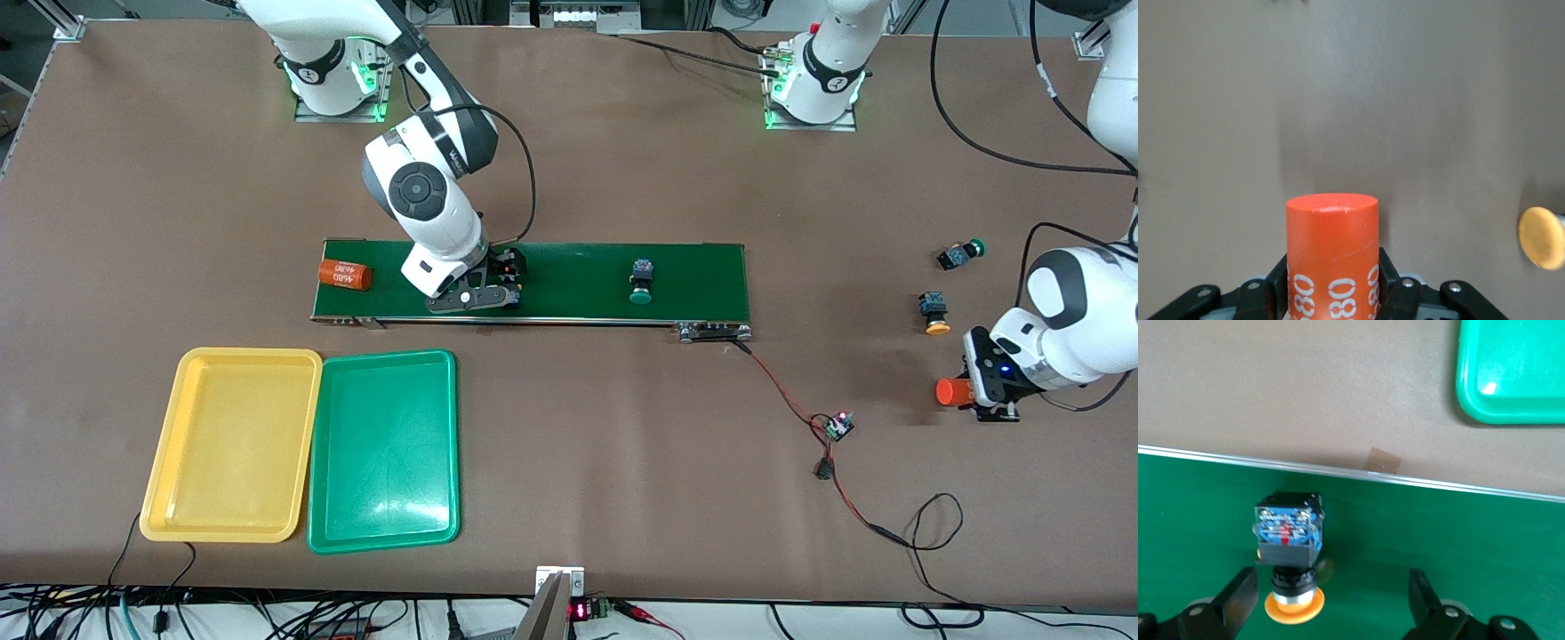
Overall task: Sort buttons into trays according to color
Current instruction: 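Grasp the yellow button with the right gripper while the left gripper lifts battery, then carry the button toward the yellow tray while the left gripper places the battery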
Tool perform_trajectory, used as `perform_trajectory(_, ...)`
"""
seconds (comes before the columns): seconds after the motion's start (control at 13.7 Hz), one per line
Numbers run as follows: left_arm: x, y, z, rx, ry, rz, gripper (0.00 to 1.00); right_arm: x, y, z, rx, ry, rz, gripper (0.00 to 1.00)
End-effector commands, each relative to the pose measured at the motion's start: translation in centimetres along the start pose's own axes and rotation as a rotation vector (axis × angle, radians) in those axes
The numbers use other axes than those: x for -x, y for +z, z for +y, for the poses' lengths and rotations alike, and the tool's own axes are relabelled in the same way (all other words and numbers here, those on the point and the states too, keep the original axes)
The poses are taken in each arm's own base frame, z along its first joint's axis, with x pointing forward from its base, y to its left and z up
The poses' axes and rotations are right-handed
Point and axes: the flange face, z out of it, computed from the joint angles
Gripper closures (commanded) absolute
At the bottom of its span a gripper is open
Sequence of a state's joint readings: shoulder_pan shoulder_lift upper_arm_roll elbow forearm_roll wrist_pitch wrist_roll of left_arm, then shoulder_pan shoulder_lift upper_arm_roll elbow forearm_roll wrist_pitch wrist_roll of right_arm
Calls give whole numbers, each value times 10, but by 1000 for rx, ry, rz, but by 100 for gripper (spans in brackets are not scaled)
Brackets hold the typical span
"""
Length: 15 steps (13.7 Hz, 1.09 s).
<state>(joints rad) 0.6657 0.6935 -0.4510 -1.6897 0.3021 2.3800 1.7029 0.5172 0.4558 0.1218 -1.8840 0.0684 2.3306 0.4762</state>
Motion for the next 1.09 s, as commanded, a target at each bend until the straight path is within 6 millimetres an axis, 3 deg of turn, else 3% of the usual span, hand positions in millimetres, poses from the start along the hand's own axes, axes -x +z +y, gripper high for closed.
perform_trajectory(0.0,-50,-75,-11,8,40,-90,100,-8,9,-16,4,5,-1,0)
perform_trajectory(0.07,-65,-89,-13,12,27,-95,100,-8,10,-16,6,10,0,0)
perform_trajectory(0.22,-98,-98,-11,66,-93,-101,100,-8,10,-16,9,6,1,0)
perform_trajectory(0.44,-172,-85,-7,126,-66,-101,100,-13,13,-8,16,-4,-1,4)
perform_trajectory(0.51,-204,-75,-1,146,-21,-88,100,-13,14,-7,17,-13,-2,13)
perform_trajectory(0.66,-259,-57,15,195,18,-31,100,-16,15,-2,18,-22,-2,41)
perform_trajectory(0.8,-315,-48,28,217,93,-16,100,-21,15,7,24,-31,0,61)
perform_trajectory(1.02,-365,-45,48,238,180,-4,100,-27,12,16,27,-29,9,89)
